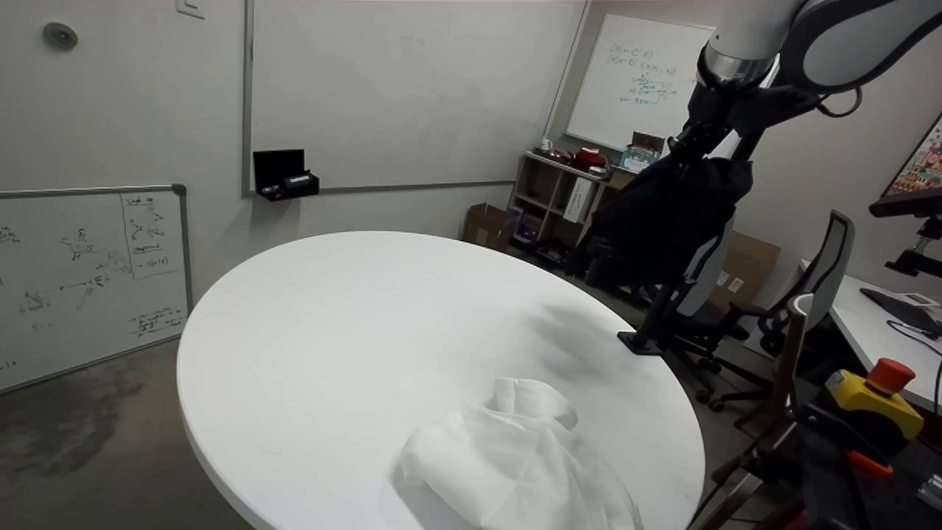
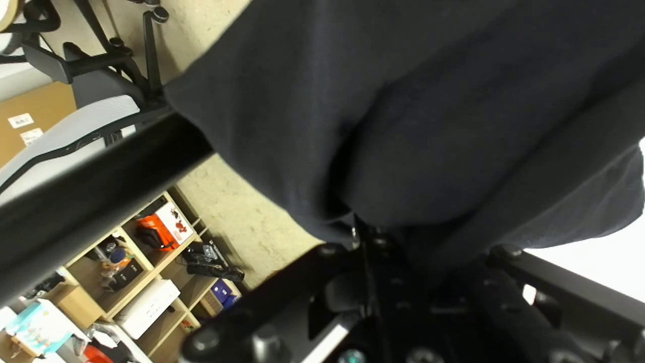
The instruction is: Pick the black cloth and hang it on the object
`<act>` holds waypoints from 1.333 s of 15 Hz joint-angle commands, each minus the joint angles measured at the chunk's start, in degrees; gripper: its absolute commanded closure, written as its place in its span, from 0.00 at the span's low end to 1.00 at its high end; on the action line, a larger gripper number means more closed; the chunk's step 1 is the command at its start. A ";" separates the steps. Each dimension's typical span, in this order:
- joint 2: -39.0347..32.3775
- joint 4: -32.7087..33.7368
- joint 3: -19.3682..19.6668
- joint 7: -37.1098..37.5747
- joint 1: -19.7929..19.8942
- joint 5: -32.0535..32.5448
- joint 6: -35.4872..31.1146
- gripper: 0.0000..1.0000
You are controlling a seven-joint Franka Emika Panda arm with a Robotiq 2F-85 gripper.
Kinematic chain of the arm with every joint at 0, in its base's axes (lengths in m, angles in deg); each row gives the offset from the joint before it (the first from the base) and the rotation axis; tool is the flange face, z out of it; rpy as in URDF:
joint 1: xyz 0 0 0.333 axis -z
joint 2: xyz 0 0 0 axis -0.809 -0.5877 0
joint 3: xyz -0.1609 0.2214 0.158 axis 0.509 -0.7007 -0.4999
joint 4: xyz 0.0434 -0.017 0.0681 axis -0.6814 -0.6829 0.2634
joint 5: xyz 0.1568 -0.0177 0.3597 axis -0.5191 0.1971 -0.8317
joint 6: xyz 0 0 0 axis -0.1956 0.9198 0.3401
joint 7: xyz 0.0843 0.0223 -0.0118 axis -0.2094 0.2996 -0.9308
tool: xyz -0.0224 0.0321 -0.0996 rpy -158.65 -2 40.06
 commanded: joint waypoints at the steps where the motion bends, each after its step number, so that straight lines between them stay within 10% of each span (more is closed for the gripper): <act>1: -1.80 -1.33 2.29 1.02 -2.36 1.04 -2.48 0.97; 18: -6.94 -17.23 7.25 1.42 -4.37 10.12 -12.35 0.97; 19: -7.38 -17.40 7.17 1.50 -4.48 10.16 -11.98 0.65; 20: -7.61 -17.72 7.26 1.96 -4.61 10.31 -11.82 0.64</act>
